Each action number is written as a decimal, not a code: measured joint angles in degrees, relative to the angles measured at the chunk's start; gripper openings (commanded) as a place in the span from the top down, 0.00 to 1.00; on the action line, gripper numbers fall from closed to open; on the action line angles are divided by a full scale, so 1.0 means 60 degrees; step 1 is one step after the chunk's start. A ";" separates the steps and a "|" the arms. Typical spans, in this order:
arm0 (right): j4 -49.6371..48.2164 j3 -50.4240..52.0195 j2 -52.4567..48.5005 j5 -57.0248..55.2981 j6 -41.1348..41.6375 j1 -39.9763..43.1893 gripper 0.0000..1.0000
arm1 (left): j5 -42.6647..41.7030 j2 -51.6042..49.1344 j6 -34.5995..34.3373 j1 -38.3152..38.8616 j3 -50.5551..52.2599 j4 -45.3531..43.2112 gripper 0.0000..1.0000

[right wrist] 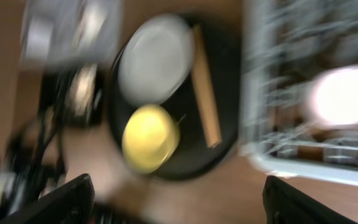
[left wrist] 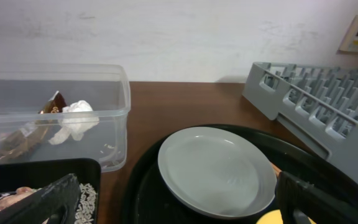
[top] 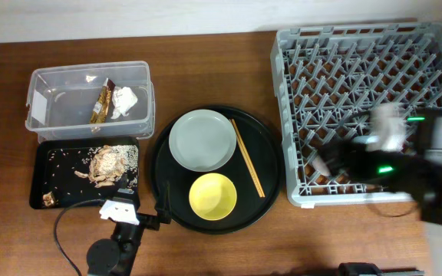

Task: Sort waste into correct bins and load items into the dishwasher rack

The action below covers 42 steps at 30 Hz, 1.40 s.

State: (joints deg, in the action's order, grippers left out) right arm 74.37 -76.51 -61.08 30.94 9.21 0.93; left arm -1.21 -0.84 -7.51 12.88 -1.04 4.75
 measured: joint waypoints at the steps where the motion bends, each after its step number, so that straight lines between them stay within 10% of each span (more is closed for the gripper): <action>1: -0.0204 0.0251 0.0000 -0.0291 0.0193 -0.0794 0.13 | -0.0018 0.0000 0.0000 0.0000 0.0000 0.0000 0.01; 6: -0.4725 0.2790 -0.2597 -0.2798 0.3144 -0.6583 0.33 | -0.0025 0.0018 0.0000 0.0000 0.0015 -0.0018 0.01; 9: -0.6131 0.2769 -0.5570 -0.3151 0.3861 -0.6823 0.54 | -0.0025 0.0036 0.0000 0.0000 0.0015 -0.0033 0.01; 10: -0.6178 0.2827 -0.6277 -0.3231 0.4029 -0.6798 0.80 | -0.0022 0.0036 0.0000 0.0000 0.0015 -0.0029 0.01; 12: -0.6073 0.2834 -0.6961 -0.3253 0.4204 -0.6787 0.96 | -0.0022 0.0036 0.0000 0.0000 0.0015 -0.0022 0.01; 16: -0.4641 0.2641 -0.5359 -0.4025 0.4022 -0.6502 0.96 | -0.0022 0.0033 0.0000 0.0000 0.0015 -0.0025 0.01; 21: -0.4699 0.1519 -0.0729 -1.1755 0.2779 -0.4164 0.96 | -0.0022 0.0033 0.0000 0.0000 0.0015 -0.0025 0.01; 28: -1.1482 0.1526 -0.5078 -1.3544 -0.2492 -0.0142 0.96 | -0.0022 0.0051 0.0000 0.0000 0.0015 -0.0029 0.01; 34: -1.1544 0.1399 -0.7151 -1.4768 -0.3315 0.0062 0.94 | -0.0022 0.0036 0.0000 0.0000 0.0015 -0.0022 0.01; 38: -1.0065 0.1399 -0.7191 -1.5646 -0.3442 -0.1169 0.59 | -0.0022 0.0033 0.0000 0.0000 0.0015 -0.0022 0.01; 42: -0.9541 0.1483 -0.7012 -1.5708 -0.3574 -0.2404 0.45 | -0.0022 0.0036 0.0000 0.0000 0.0015 -0.0022 0.01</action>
State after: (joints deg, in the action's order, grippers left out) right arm 17.12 -67.61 -103.15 -63.31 -12.23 -13.50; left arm -1.34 -0.62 -7.51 12.88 -0.95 4.62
